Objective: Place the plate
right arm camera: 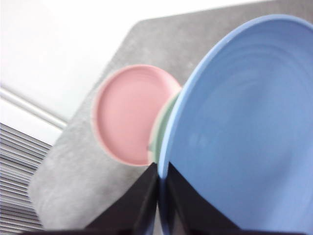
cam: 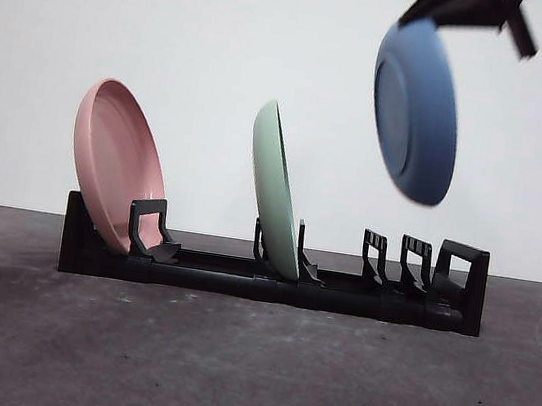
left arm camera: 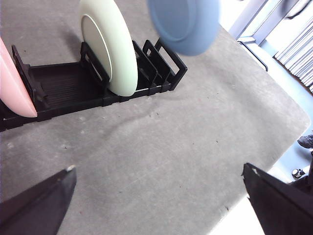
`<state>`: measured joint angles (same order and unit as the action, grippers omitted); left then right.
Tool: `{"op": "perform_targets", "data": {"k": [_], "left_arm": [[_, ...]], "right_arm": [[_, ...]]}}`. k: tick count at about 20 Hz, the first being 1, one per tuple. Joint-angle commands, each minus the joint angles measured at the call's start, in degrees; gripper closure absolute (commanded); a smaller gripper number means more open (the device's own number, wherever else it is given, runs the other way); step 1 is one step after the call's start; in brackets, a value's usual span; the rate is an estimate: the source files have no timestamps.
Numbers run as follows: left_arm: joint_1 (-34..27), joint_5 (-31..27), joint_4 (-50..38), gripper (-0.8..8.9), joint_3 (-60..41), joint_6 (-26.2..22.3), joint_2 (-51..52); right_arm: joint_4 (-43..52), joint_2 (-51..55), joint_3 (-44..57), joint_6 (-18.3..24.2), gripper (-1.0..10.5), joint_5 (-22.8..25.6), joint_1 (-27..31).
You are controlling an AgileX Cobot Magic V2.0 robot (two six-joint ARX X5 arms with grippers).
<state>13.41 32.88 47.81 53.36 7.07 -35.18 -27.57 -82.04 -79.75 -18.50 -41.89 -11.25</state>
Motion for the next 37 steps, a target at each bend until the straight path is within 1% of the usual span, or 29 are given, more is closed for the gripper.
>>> {"op": "perform_targets", "data": {"k": [1,4,6,7,8,10,13,16,18,20,22,24,26,28,31,33,35,37], "left_arm": [[0.2,0.1,-0.6,2.51,1.1,-0.3,-0.2],[0.2,0.1,-0.6,2.51,1.1,-0.4,-0.4],[0.2,0.1,-0.7,2.51,1.1,-0.4,-0.5],[0.2,0.1,-0.7,2.51,1.1,-0.4,-0.5],[0.2,0.1,-0.7,2.51,1.1,-0.4,-0.5],[0.2,0.1,-0.7,2.51,1.1,-0.4,-0.5],[0.2,0.1,-0.7,2.51,1.1,-0.4,-0.7],[0.2,0.1,-0.7,2.51,1.1,-0.4,-0.7],[0.2,0.1,-0.7,2.51,1.1,-0.4,-0.8],[0.2,0.1,-0.7,2.51,1.1,-0.4,-0.9],[0.2,0.1,-0.7,2.51,1.1,-0.4,-0.9],[0.2,0.1,-0.7,2.51,1.1,-0.4,-0.9],[0.2,0.1,-0.7,2.51,1.1,-0.4,-0.9],[0.2,0.1,-0.7,2.51,1.1,-0.4,-0.9],[0.2,0.1,-0.7,2.51,1.1,-0.4,-0.9],[0.2,0.1,-0.7,2.51,1.1,-0.4,-0.9],[0.2,0.1,-0.7,2.51,1.1,-0.5,-0.9],[0.2,0.1,-0.7,2.51,1.1,-0.6,-0.9]], "right_arm": [[-2.6,4.5,-1.4,0.8,9.3,0.0,-0.7],[-9.6,10.7,-1.4,4.3,9.3,1.1,-2.7],[-16.4,14.5,-1.2,7.1,9.3,5.4,-5.5],[-19.7,16.2,-1.1,8.2,9.3,7.4,-7.5],[-22.2,17.5,-0.9,9.0,9.3,8.1,-9.4],[-27.4,19.8,-0.3,9.8,9.3,11.0,-14.3],[-30.9,22.4,2.8,9.3,9.3,17.4,-23.1],[-30.6,22.9,7.5,6.3,9.3,24.8,-32.4],[-28.0,22.5,11.7,4.0,9.3,30.5,-38.5],[-24.2,21.3,15.4,2.1,9.3,34.9,-44.4],[-20.6,18.5,17.6,1.5,9.3,39.5,-50.0],[-18.1,14.3,18.6,1.9,9.3,43.7,-54.5],[-16.1,9.1,18.6,3.6,9.3,46.5,-57.9],[-12.7,3.6,18.6,6.3,9.3,48.2,-60.5],[-9.3,-4.3,18.6,8.9,9.3,55.4,-63.6],[-8.8,-8.2,18.6,9.2,9.3,59.2,-65.0],[-8.2,-10.7,18.6,9.3,9.3,61.0,-65.6],[-7.6,-12.1,18.6,9.3,9.3,61.2,-65.8]]}}
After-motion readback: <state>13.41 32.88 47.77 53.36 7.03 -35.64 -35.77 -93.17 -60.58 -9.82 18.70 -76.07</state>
